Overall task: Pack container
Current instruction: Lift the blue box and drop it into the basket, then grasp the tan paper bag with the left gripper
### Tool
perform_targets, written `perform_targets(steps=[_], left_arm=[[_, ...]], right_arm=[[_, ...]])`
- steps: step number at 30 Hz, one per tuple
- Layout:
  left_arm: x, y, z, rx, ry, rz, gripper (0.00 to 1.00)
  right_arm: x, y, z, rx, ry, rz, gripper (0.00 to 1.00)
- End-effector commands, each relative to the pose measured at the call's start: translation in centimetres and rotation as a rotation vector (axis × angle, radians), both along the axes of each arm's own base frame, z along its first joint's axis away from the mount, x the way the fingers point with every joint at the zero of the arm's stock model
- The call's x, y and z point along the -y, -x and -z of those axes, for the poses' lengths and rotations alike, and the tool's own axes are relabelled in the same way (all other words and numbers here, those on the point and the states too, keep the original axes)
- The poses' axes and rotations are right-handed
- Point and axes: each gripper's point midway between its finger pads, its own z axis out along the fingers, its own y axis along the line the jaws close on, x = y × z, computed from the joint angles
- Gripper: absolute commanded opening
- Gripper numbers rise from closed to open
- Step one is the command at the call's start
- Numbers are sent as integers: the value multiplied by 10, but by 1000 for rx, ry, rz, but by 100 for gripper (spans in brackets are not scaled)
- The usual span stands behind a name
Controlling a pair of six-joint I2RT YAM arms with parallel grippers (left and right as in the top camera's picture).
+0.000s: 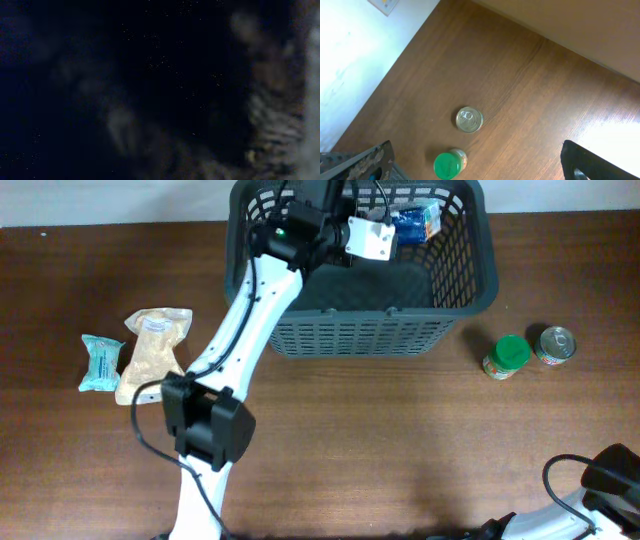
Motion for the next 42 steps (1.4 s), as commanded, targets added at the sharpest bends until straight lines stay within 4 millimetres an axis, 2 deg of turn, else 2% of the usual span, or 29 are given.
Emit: perform_targets(steps=[1, 3, 5, 6, 10, 13, 14, 15, 16, 18, 19, 20, 22, 24, 25, 28, 29, 32, 33, 34, 35, 36, 37, 39, 40, 42], left_arm=[[-6, -20, 44, -14, -75, -61, 2], [-16, -28, 67, -28, -135, -113, 1], [-23, -32, 82, -35, -174, -148, 2], [-25, -33, 83, -34, -179, -160, 2], [-36, -33, 110, -80, -240, -199, 2], [-37, -32, 115, -93, -250, -199, 2], [-38, -32, 115, -89, -253, -214, 16], [-40, -34, 113, -85, -248, -242, 34], [-43, -41, 101, -62, -190, -378, 99], [-47, -47, 81, -45, -97, -521, 99], [-48, -49, 55, -34, -9, -607, 99], [-48, -46, 39, -36, 33, -631, 99], [-48, -37, -12, -36, 172, -697, 99], [-51, -25, -51, -41, 292, -752, 99], [-57, -10, -86, -46, 387, -791, 99], [-80, 26, -143, -59, 537, -857, 99], [-98, 43, -166, -61, 601, -900, 99], [-145, 72, -192, -87, 704, -1016, 99], [-173, 83, -193, -112, 738, -1104, 99], [-190, 87, -190, -128, 746, -1161, 100], [-218, 94, -179, -158, 731, -1255, 100], [-234, 98, -170, -182, 713, -1314, 99], [-257, 97, -159, -204, 716, -1399, 97], [-284, 88, -132, -307, 709, -1473, 97], [-291, 86, -123, -335, 699, -1497, 97], [-315, 84, -88, -437, 677, -1615, 97]], right_arm=[[2, 1, 0, -1, 4, 12, 99], [2, 1, 0, -1, 4, 12, 99], [2, 1, 0, -1, 4, 12, 99], [2, 1, 0, -1, 4, 12, 99], [2, 1, 0, -1, 4, 12, 99], [2, 1, 0, -1, 4, 12, 99], [2, 1, 0, -1, 4, 12, 99], [2, 1, 0, -1, 4, 12, 99], [2, 1, 0, -1, 4, 12, 99], [2, 1, 0, -1, 4, 12, 99], [2, 1, 0, -1, 4, 12, 99], [2, 1, 0, -1, 4, 12, 99], [2, 1, 0, -1, 4, 12, 99], [2, 1, 0, -1, 4, 12, 99], [2, 1, 0, -1, 4, 12, 99], [2, 1, 0, -1, 4, 12, 99], [2, 1, 0, -1, 4, 12, 99], [2, 1, 0, -1, 4, 12, 99], [2, 1, 0, -1, 4, 12, 99], [2, 1, 0, -1, 4, 12, 99], [2, 1, 0, -1, 4, 12, 99], [2, 1, 0, -1, 4, 12, 99], [2, 1, 0, -1, 4, 12, 99], [2, 1, 0, -1, 4, 12, 99], [2, 1, 0, -1, 4, 12, 99], [2, 1, 0, -1, 4, 12, 99]])
